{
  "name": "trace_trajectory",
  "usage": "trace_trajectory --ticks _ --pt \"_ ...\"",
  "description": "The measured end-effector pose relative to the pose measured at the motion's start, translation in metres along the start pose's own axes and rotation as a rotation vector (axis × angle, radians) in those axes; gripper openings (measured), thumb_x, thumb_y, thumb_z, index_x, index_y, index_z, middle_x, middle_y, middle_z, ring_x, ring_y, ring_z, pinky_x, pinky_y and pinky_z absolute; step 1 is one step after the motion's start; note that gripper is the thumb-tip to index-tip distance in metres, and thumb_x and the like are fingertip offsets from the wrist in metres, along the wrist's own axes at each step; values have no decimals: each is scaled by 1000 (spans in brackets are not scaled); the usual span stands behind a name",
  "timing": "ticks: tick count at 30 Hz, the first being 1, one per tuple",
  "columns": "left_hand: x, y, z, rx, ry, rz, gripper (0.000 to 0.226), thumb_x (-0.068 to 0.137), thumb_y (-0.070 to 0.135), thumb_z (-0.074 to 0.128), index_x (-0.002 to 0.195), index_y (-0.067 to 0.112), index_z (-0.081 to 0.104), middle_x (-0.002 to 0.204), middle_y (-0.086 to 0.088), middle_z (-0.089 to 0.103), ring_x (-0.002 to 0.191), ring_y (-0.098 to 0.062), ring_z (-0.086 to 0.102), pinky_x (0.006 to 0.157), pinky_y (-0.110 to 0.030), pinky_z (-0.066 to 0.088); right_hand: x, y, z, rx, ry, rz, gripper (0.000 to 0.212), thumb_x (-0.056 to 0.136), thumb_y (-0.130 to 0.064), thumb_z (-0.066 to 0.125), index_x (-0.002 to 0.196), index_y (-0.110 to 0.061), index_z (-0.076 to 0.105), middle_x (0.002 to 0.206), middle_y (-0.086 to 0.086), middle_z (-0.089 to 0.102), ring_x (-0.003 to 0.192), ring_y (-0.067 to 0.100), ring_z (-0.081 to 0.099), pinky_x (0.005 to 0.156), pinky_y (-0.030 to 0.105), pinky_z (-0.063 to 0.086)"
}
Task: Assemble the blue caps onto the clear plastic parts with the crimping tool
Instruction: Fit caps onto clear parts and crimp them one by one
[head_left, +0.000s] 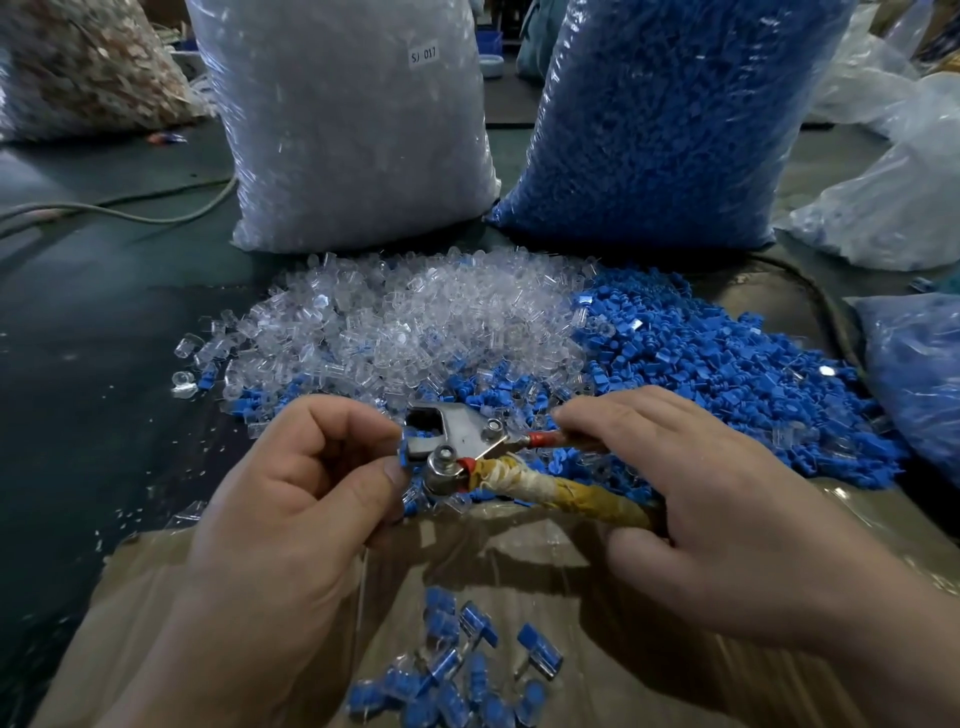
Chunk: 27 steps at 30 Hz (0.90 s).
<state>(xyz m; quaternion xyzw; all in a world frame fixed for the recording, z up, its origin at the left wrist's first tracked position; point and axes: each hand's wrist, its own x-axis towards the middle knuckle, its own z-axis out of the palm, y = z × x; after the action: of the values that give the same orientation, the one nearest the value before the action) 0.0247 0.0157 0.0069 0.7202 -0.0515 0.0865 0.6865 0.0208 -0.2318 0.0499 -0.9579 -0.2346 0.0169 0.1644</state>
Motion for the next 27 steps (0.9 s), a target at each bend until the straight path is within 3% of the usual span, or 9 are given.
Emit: trace_trajectory --ticks 5,7,12,17,21,23,25,27 --pt "-1 0 -4 57 -15 24 27 64 36 84 88 36 71 77 -3 69 60 -12 64 52 -22 53 1 -1 0 -3 -21 0 66 70 -56 36 133 -55 18 123 -40 30 121 -11 27 94 6 24" --pt "-1 -1 -5 63 -21 27 25 67 31 83 89 36 71 77 -3 69 61 -13 64 54 -22 54 1 -3 2 -31 -8 7 64 71 -58 35 132 -55 19 123 -37 36 118 -8 31 93 8 24" --pt "0 -4 -8 55 -17 20 27 68 42 71 93 34 70 80 -4 70 61 -14 63 54 -23 55 3 -11 4 -98 56 32 59 72 -59 40 129 -43 47 104 -28 56 94 -5 44 84 10 28" --pt "-1 -3 -9 74 -3 11 27 68 38 74 94 33 71 80 -4 70 62 -14 64 54 -23 55 2 -11 2 -70 61 39 58 73 -62 42 127 -44 51 103 -32 56 96 -10 42 83 4 25" --pt "-1 -2 -4 190 43 0 17 80 26 77 90 37 70 72 3 69 57 -10 63 48 -21 53 0 1 1 14 87 93 64 68 -63 49 130 -47 45 112 -38 48 110 -15 38 87 6 30" --pt "1 -4 -6 170 82 -37 26 86 11 72 84 37 69 65 2 65 53 -9 60 46 -21 51 1 7 2 37 80 135 65 67 -63 50 130 -49 44 112 -39 45 112 -16 36 87 5 30" --pt "3 -1 -8 125 105 -103 31 87 2 67 80 33 69 59 0 61 50 -10 57 45 -20 49 4 10 5 8 93 191 65 68 -62 52 131 -46 45 109 -36 45 108 -10 37 87 6 29" --pt "1 1 -4 153 46 -156 22 83 11 68 81 33 69 58 0 62 50 -11 57 46 -21 49 8 10 10 -93 143 243 69 70 -66 48 133 -39 47 111 -29 48 106 1 40 89 16 29"
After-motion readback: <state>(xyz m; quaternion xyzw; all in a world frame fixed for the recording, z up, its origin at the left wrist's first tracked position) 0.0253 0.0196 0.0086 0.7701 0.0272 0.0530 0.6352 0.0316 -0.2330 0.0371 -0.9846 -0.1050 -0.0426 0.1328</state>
